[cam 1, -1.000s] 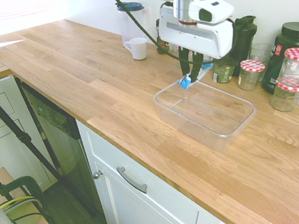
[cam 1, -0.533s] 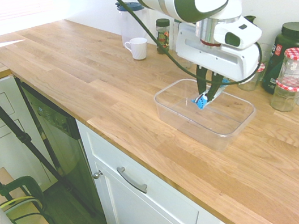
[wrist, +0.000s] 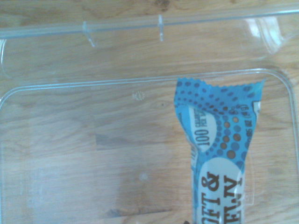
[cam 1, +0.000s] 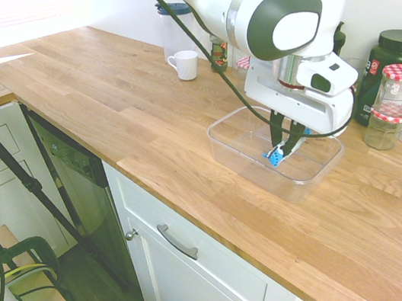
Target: Put the protein bar into the container
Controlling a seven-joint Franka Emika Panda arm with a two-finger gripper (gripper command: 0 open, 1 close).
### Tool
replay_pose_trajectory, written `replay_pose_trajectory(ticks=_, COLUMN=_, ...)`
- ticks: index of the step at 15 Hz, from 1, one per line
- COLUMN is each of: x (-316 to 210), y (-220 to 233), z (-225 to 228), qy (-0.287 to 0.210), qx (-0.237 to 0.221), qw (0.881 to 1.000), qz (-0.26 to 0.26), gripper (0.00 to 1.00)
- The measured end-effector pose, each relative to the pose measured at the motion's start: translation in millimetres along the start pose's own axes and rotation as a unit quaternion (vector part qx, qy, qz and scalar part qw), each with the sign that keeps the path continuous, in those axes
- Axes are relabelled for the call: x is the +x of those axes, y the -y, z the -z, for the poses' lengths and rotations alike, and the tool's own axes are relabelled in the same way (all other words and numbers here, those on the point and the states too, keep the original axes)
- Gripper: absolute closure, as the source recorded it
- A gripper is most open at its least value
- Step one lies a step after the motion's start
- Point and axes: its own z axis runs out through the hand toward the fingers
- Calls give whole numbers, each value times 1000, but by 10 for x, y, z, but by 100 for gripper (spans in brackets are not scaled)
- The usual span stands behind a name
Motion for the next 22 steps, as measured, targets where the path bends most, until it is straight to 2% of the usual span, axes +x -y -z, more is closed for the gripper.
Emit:
replay_pose_trajectory(ticks=8, x=100, y=68, z=-303, qy=11, qx=-11, qw=1000, qz=0, gripper=100)
replay_pose_trajectory(ticks=9, x=125, y=86, z=-359, qy=14, qx=-15, qw=1000, qz=0, gripper=0)
replay_pose_trajectory(ticks=17, x=227, y=233, z=-469, qy=23, qx=-32, qw=999, qz=2, gripper=0)
replay_pose_trajectory(ticks=22, x=249, y=233, z=-338, qy=14, qx=-27, qw=1000, qz=-6, gripper=0)
